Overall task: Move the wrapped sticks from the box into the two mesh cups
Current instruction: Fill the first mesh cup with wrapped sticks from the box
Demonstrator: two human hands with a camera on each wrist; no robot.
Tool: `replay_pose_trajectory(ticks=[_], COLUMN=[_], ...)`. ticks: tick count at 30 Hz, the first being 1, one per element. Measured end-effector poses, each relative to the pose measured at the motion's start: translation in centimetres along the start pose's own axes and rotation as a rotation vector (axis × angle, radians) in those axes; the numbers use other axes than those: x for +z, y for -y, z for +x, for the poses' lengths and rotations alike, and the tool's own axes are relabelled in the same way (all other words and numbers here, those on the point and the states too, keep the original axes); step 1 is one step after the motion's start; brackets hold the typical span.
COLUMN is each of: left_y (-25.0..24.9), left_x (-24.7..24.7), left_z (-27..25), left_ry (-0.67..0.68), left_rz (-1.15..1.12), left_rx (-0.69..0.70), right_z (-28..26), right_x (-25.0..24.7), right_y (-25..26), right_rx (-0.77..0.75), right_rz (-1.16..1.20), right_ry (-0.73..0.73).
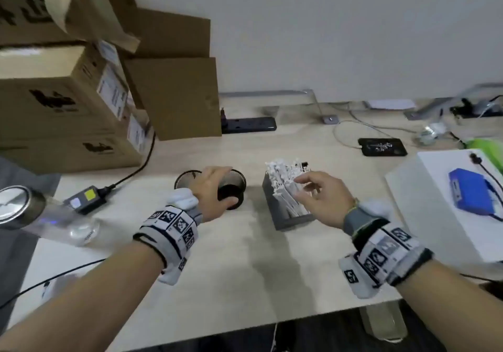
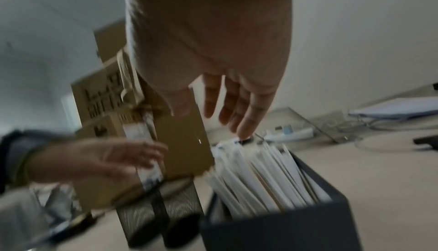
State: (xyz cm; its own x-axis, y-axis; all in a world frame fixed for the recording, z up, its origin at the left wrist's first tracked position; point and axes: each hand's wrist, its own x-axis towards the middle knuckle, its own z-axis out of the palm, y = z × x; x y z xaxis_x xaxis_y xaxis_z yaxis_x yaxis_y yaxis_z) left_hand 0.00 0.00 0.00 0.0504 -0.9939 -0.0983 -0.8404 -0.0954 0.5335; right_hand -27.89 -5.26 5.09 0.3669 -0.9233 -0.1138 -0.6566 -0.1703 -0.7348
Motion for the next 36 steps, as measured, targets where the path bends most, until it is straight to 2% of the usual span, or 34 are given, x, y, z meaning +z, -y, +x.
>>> replay_pose_trajectory(ticks=[2,5,7,10,14,17,21,25,32,36], left_y=[-0.7,-1.6,-1.9,-2.2,-2.8,-2.9,-2.8,-2.6,-2.8,-2.6], left_x=[1.4,2.7,3.6,4.3,4.9,5.3,6.1,6.6,7.9,8.6], left_z=[1.0,2.3,3.1,4.0,3.9,2.5,-0.5,-3.5,-8.2,-9.7], left_ry=[0.065,0.165,0.212,0.221,0.156,0.115,0.124,0.201,0.19,0.156], left_rz=[0.13,0.413,0.531,0.581,0.513,0.361,0.222,0.191,0.126,0.088], left_rx=[-0.018,-0.066,-0.11,-0.17,-0.153,-0.083,-0.035,-0.06,-0.035,-0.025], right_z=[1.2,2.3,2.5,2.8,3.4,3.4,3.0,1.0,-4.4,-5.7], right_x=[1.3,3.5,4.5,5.7,6.1,6.5,6.4,6.9,8.9,9.4], right_y=[-2.5,-5.8,-7.0,-7.3,-7.4,-7.8,-8.0,-7.7,-7.1,-6.7], right_rx=[0.075,0.18,0.184,0.142,0.198,0.235,0.25,0.275,0.263,0.267], right_rz=[-0.194,-0.287,-0.312,-0.331,-0.206,-0.3,-0.305,-0.35,-0.32,-0.294], right_ry=[-0.012,0.021,0.007,-0.005,-0.083,-0.018,0.007,0.032,0.058,0.024])
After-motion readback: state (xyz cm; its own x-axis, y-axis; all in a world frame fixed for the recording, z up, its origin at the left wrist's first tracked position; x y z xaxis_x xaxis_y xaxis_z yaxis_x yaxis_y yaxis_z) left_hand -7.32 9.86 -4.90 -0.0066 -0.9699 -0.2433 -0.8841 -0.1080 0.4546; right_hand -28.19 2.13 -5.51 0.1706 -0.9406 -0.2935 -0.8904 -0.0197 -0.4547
